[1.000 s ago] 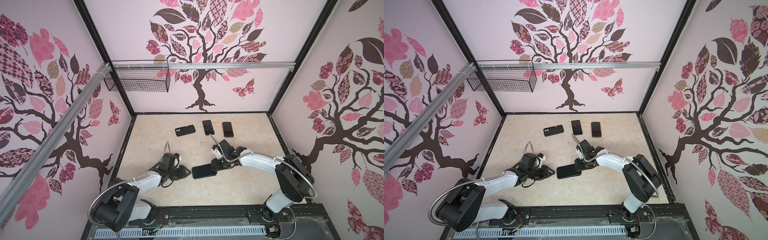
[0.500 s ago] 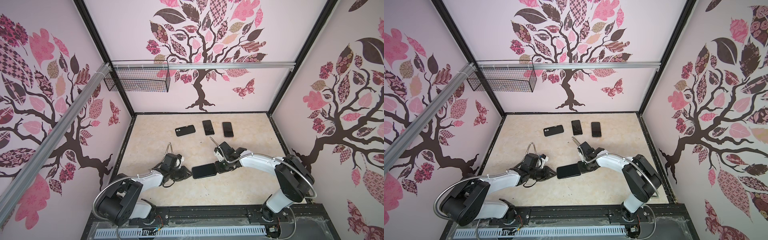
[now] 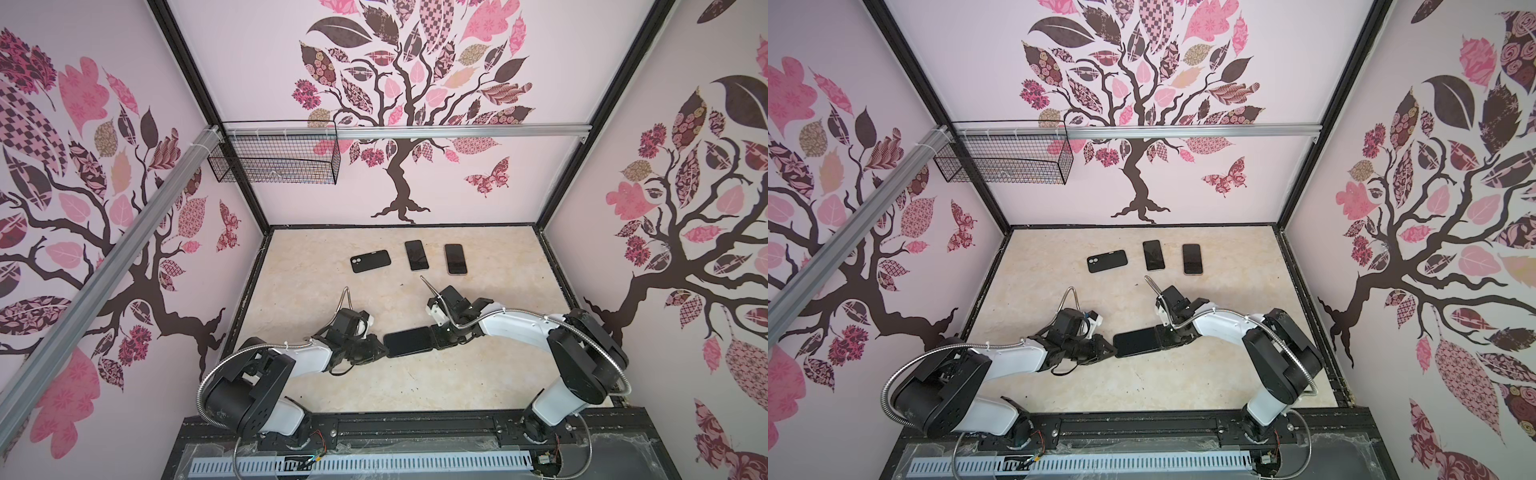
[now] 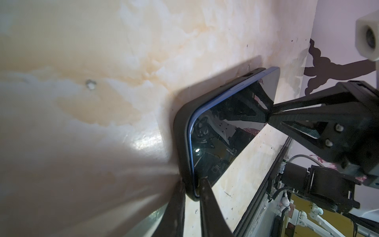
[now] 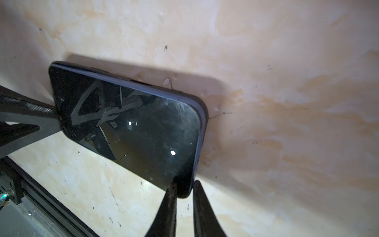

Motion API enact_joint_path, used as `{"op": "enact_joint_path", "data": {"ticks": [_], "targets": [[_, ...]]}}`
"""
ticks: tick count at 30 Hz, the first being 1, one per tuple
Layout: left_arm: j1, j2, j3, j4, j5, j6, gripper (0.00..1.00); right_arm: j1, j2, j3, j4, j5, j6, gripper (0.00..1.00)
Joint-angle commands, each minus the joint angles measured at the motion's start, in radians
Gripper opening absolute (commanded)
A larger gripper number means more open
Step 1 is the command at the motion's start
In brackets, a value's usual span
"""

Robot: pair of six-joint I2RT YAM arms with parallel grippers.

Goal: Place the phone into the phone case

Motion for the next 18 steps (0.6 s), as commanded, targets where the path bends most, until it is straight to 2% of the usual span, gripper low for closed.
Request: {"op": "enact_joint_path", "data": {"ticks": [1, 9, 18], "targets": [[-0.004, 0.019, 0.027, 0.027, -0.003, 0.013, 0.16, 0.008, 0.024, -0.005, 0.025, -0.074, -0.012, 0.18], [-0.006, 0.047, 0.021, 0.035, 0.004, 0.011, 0.14, 0.008, 0.026, -0.024, 0.073, -0.166, -0.019, 0.17], [-0.006, 0.055, 0.019, 0.050, 0.003, 0.014, 0.18, 0.008, 0.075, -0.039, 0.116, -0.185, -0.007, 0.15]]}}
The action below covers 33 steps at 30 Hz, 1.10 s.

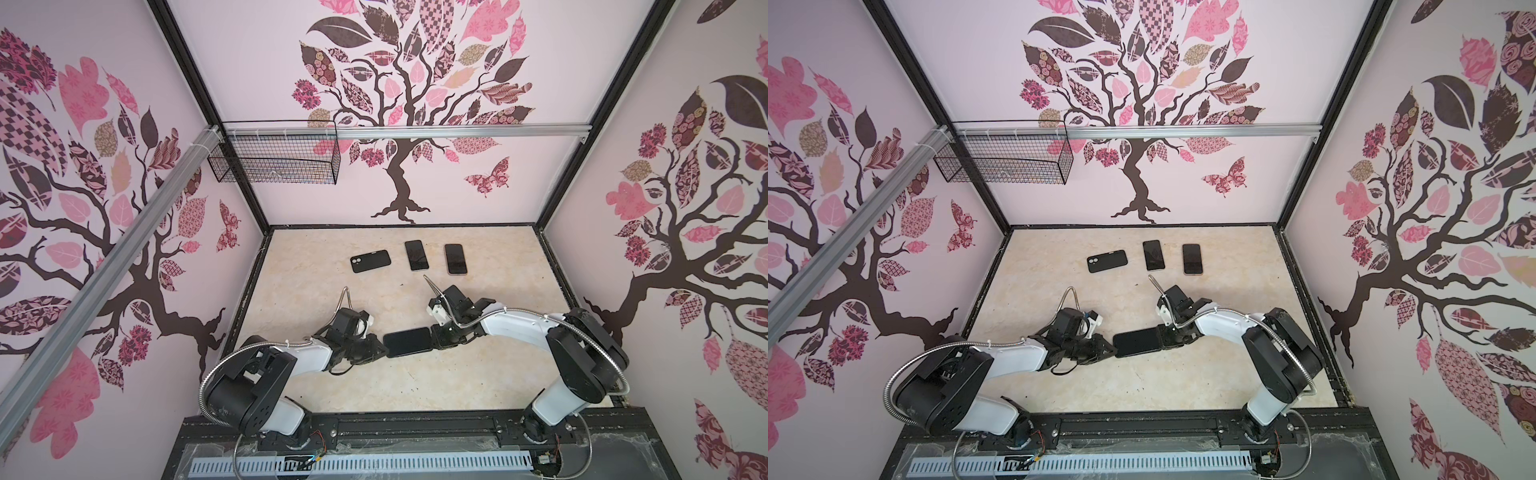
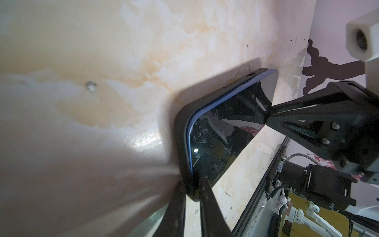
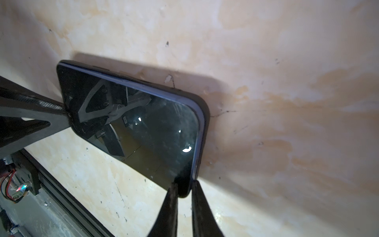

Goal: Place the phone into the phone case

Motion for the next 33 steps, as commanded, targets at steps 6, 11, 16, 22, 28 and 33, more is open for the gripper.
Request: {"op": "enact_joint_path", "data": {"ticks": [6, 11, 16, 22, 28, 33], "targets": [[-0.015, 0.050, 0.016, 0.058, -0.019, 0.016, 0.17, 0.039, 0.096, -0.032, 0.105, -0.113, 0.002, 0.14], [-0.014, 0.059, 0.020, 0.062, -0.017, 0.016, 0.17, 0.047, 0.121, -0.035, 0.107, -0.093, 0.006, 0.13], [-0.014, 0.059, 0.020, 0.060, -0.022, 0.015, 0.17, 0.076, 0.138, -0.007, 0.050, 0.020, 0.004, 0.13], [-0.015, 0.061, 0.020, 0.061, -0.027, 0.013, 0.17, 0.096, 0.153, 0.023, -0.016, 0.146, 0.000, 0.14], [-0.014, 0.058, 0.018, 0.059, -0.037, 0.010, 0.17, 0.113, 0.166, 0.038, -0.056, 0.232, -0.006, 0.16], [-0.015, 0.046, 0.015, 0.049, -0.051, 0.008, 0.17, 0.116, 0.162, 0.043, -0.084, 0.298, -0.014, 0.18]]}}
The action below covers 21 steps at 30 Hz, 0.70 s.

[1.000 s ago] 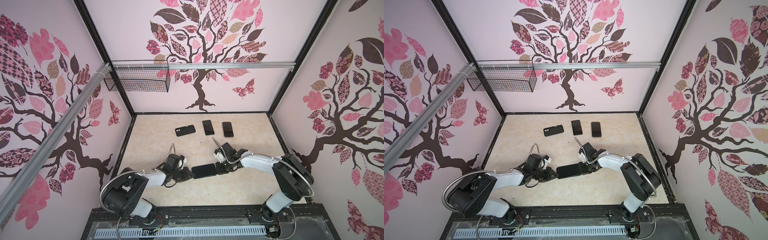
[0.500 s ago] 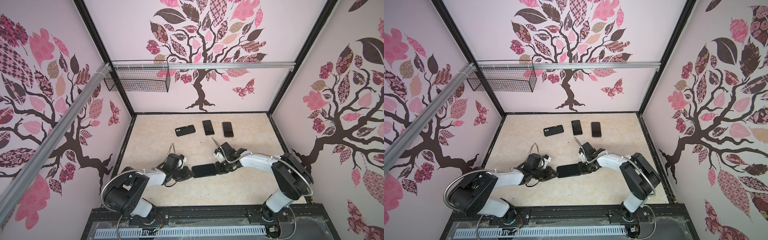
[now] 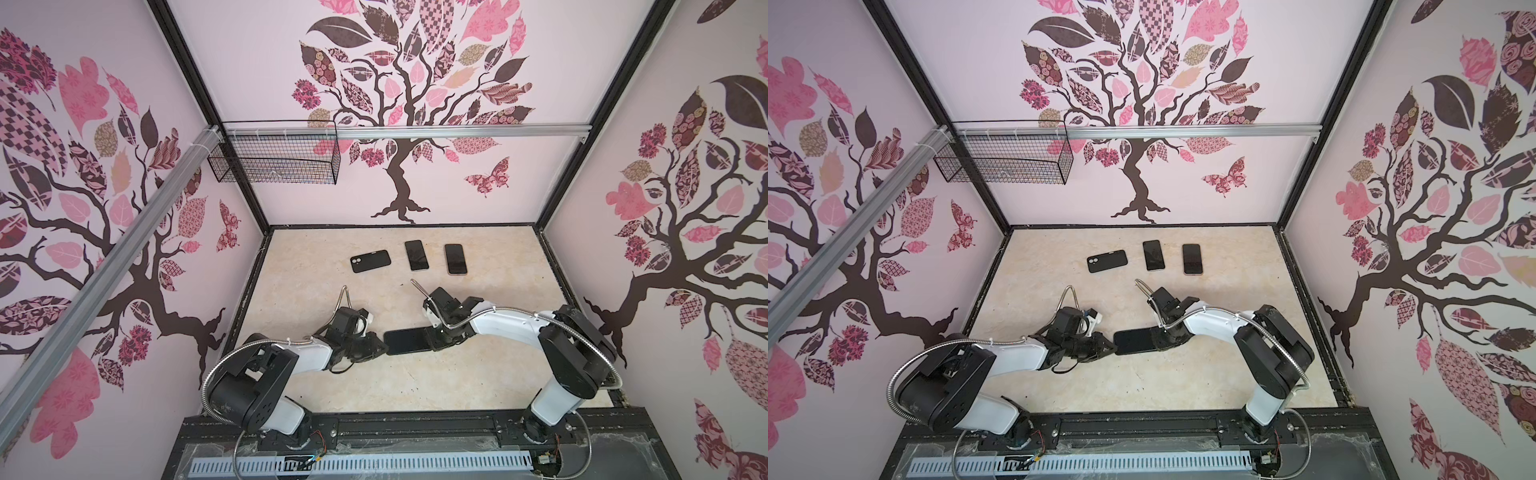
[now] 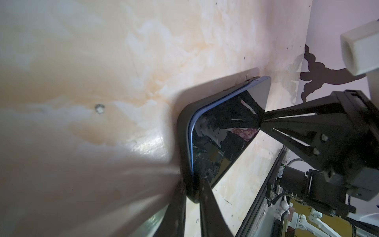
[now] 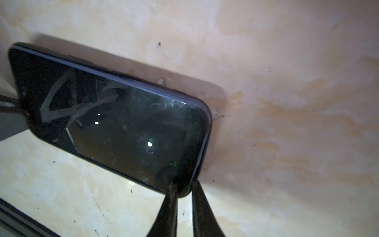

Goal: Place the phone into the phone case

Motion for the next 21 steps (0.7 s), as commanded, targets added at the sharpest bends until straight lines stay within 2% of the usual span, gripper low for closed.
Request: {"op": "enact_joint_path", "data": {"ticks": [1, 8, 12, 17, 21], "targets": [[-0.024, 0.024, 0.015, 0.002, -0.045, 0.009, 0.17, 0.024, 0.092, -0.044, 0.011, 0.094, -0.020, 0.18], [-0.024, -0.018, 0.027, -0.069, -0.074, 0.029, 0.20, 0.017, -0.012, -0.028, -0.026, 0.145, -0.046, 0.20], [-0.024, -0.055, 0.042, -0.117, -0.091, 0.045, 0.26, -0.027, -0.098, -0.020, -0.016, 0.066, -0.054, 0.21], [-0.023, -0.106, 0.074, -0.185, -0.138, 0.070, 0.32, -0.133, -0.202, -0.027, 0.033, -0.095, -0.061, 0.25], [-0.015, -0.125, 0.111, -0.238, -0.182, 0.086, 0.36, -0.171, -0.227, -0.016, 0.049, -0.150, -0.076, 0.27]]}}
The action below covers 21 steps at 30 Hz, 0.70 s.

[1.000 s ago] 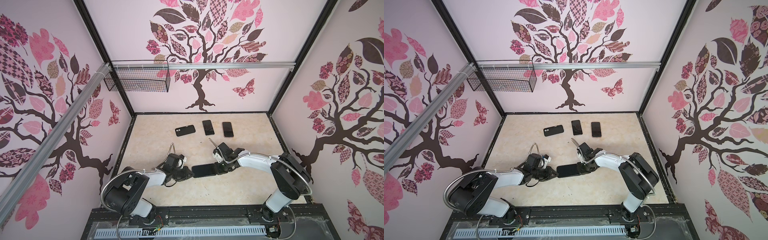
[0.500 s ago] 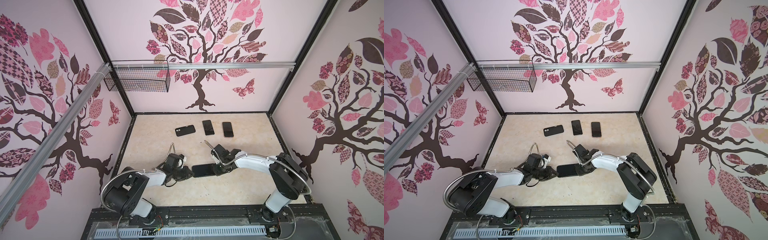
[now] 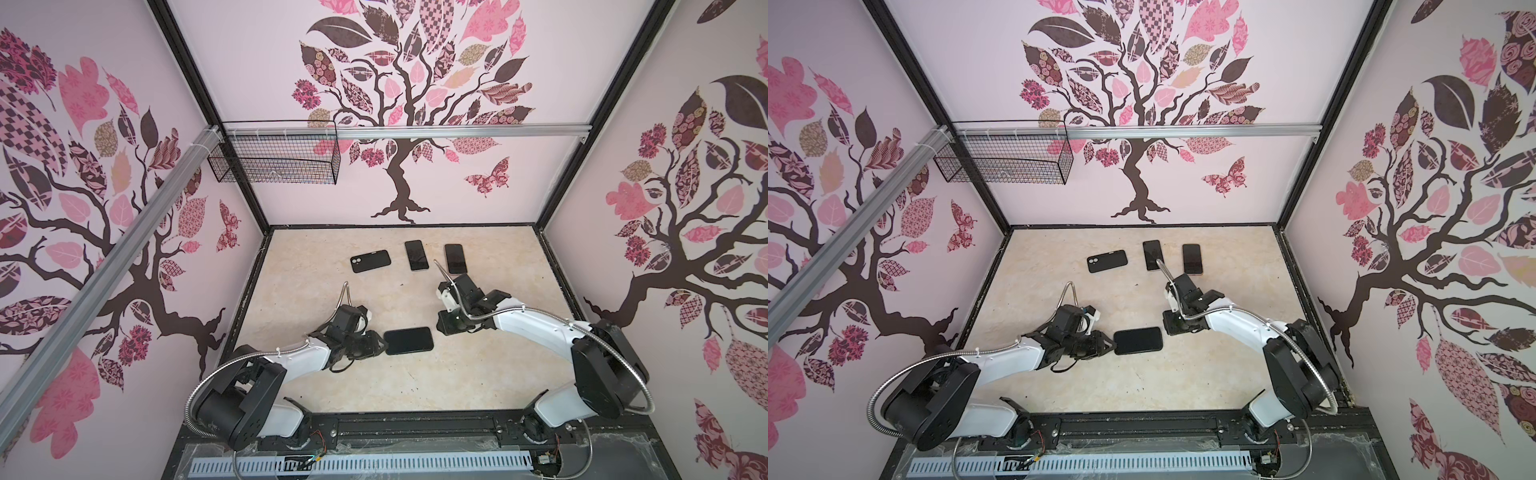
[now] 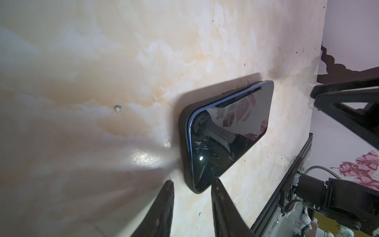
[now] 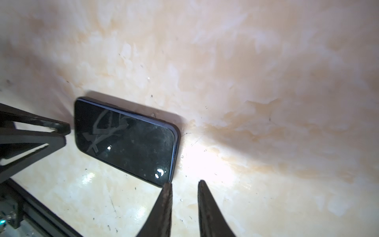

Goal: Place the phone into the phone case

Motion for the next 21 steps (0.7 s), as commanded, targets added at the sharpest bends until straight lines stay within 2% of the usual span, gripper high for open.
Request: {"op": "enact_joint_path", "data": {"ticks": [1, 8, 21], "targets": [[0.009, -0.018, 0.064, -0.057, -0.057, 0.036, 0.38, -0.012, -0.027, 0.015, 0.016, -0.093, -0.026, 0.27], [0.030, 0.033, 0.146, -0.090, -0.038, 0.064, 0.38, -0.018, 0.035, 0.010, 0.068, -0.146, -0.005, 0.28], [0.033, 0.129, 0.187, -0.124, -0.026, 0.067, 0.29, -0.018, 0.144, 0.041, 0.096, -0.143, -0.004, 0.28]]}}
